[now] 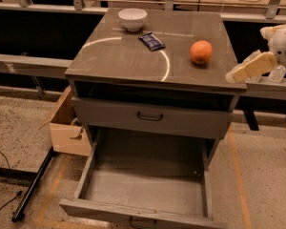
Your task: Place orange into middle drawer
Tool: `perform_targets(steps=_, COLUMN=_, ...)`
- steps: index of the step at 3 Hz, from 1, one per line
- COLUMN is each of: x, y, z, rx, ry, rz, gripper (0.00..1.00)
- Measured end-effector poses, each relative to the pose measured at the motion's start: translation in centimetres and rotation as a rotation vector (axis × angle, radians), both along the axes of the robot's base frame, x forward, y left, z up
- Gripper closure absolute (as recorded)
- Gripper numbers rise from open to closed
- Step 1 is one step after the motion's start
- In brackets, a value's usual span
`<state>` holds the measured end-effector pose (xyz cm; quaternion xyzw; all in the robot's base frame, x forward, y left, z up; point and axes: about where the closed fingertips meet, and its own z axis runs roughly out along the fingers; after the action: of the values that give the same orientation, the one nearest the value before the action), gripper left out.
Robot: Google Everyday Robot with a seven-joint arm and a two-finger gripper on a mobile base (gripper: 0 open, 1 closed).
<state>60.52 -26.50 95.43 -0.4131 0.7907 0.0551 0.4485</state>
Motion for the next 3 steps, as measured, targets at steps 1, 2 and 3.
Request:
perform_targets(steps=1, x=1.6, y=0.4, z=-0.5, rx=0.069, ry=-0.016, rz=-0.007, gripper=0.0)
perform_targets(steps=2, x=4.8, y=0.2, z=-0.4, rx=0.168, ry=-0.089, rz=-0.014, gripper=0.0)
perform_targets(steps=3, x=7.6, y=0.4, z=-0.6, rx=0.247, ry=-0.153, rz=-0.007, gripper=0.0)
